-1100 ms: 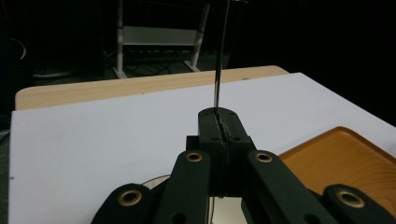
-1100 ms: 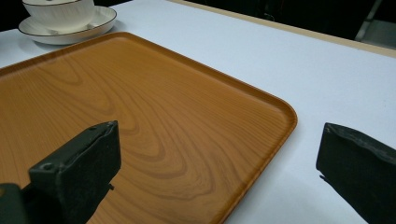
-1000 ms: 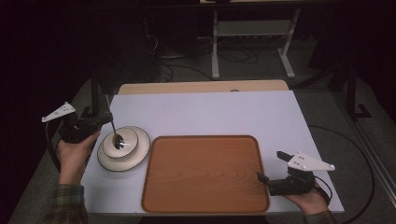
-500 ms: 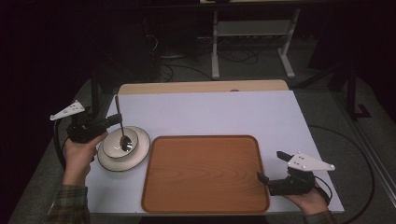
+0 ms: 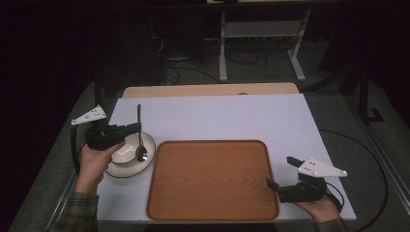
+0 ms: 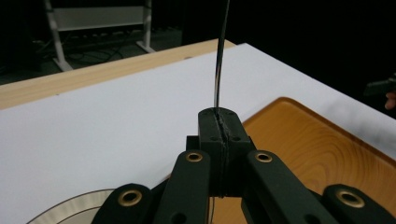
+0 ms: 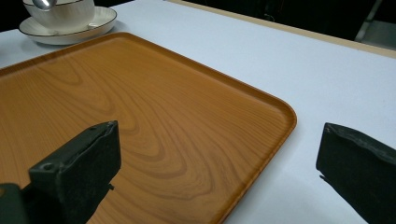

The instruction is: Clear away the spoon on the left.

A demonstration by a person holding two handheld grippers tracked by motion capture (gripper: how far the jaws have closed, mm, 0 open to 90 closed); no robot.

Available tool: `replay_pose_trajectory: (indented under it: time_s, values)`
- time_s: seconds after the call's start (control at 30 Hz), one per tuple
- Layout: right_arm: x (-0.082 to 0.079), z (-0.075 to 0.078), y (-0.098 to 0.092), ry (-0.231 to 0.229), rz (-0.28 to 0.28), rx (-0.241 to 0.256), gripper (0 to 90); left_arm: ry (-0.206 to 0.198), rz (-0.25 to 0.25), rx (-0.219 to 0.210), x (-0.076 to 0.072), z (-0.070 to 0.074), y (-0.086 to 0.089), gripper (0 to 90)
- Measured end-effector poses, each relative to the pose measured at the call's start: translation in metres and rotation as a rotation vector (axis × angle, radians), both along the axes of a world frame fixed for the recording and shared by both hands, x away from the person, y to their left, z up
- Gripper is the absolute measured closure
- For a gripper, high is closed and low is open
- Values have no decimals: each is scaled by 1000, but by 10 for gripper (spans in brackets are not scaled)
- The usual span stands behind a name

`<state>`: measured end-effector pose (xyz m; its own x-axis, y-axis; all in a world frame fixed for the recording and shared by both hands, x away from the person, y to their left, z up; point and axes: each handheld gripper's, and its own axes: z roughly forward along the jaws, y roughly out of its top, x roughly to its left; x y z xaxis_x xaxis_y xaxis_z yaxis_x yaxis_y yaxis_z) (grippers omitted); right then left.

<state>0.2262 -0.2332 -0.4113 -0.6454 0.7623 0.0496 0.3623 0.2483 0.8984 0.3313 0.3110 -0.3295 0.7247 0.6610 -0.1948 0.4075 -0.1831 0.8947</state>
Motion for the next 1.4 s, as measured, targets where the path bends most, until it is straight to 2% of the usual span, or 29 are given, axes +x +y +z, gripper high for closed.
replay_pose_trajectory:
  time_s: [0.4, 0.67, 0.87, 1.4]
  values:
    - [0, 0, 0, 1, 0, 2, 0, 20, -86, 46, -1, -8, -31, 893]
    - [1, -1, -1, 4, -2, 3, 0, 54, -128, 67, -1, -18, -47, 892]
    - [1, 0, -1, 2, -3, 5, 0, 70, -168, 119, -1, -26, -63, 892]
    - [1, -1, 0, 0, 0, 1, 0, 131, -228, 173, 0, -48, -83, 891]
